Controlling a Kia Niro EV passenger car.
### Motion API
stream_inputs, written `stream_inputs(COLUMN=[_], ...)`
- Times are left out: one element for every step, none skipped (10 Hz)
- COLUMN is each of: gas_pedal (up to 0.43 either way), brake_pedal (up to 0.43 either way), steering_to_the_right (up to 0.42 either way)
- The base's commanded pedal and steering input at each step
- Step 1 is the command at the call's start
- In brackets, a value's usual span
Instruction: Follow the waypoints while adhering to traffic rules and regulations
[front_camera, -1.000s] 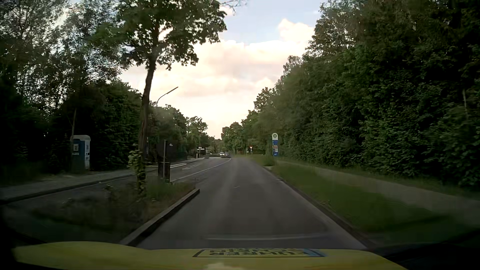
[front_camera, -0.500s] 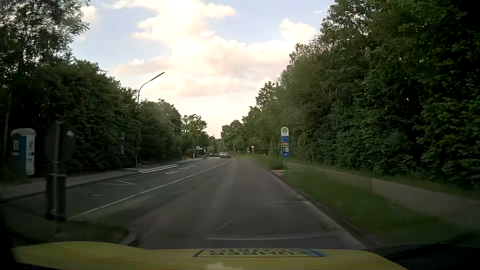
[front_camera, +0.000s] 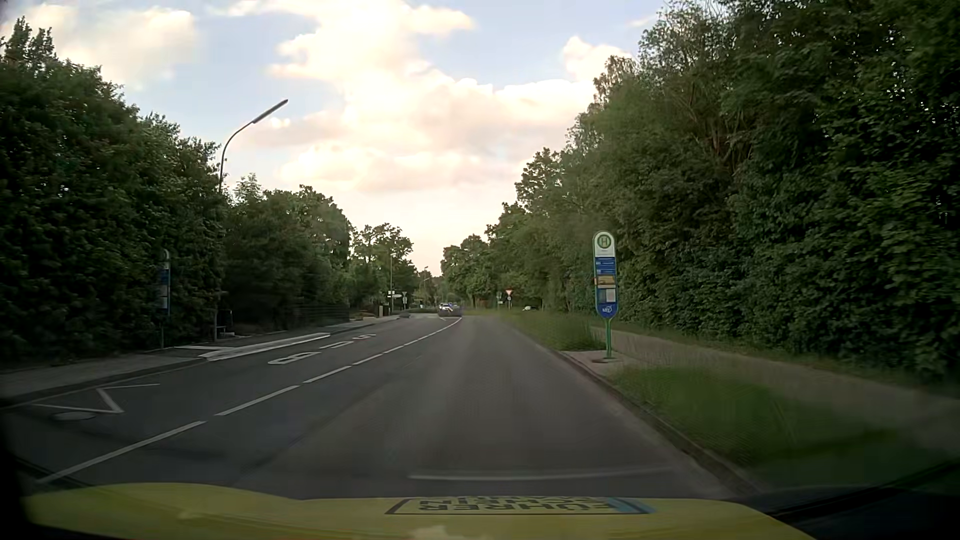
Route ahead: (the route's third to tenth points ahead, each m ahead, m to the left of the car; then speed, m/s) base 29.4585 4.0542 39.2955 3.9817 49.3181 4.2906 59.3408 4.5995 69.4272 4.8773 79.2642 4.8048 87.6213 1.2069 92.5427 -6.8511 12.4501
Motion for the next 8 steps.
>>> stream_inputs(gas_pedal=[0.000,0.000,0.000,0.000,0.000,0.000,0.000,0.000], brake_pedal=[0.024,0.000,0.000,0.000,0.000,0.000,0.000,0.000], steering_to_the_right=[-0.004,-0.004,-0.004,-0.005,-0.006,-0.007,-0.007,-0.007])
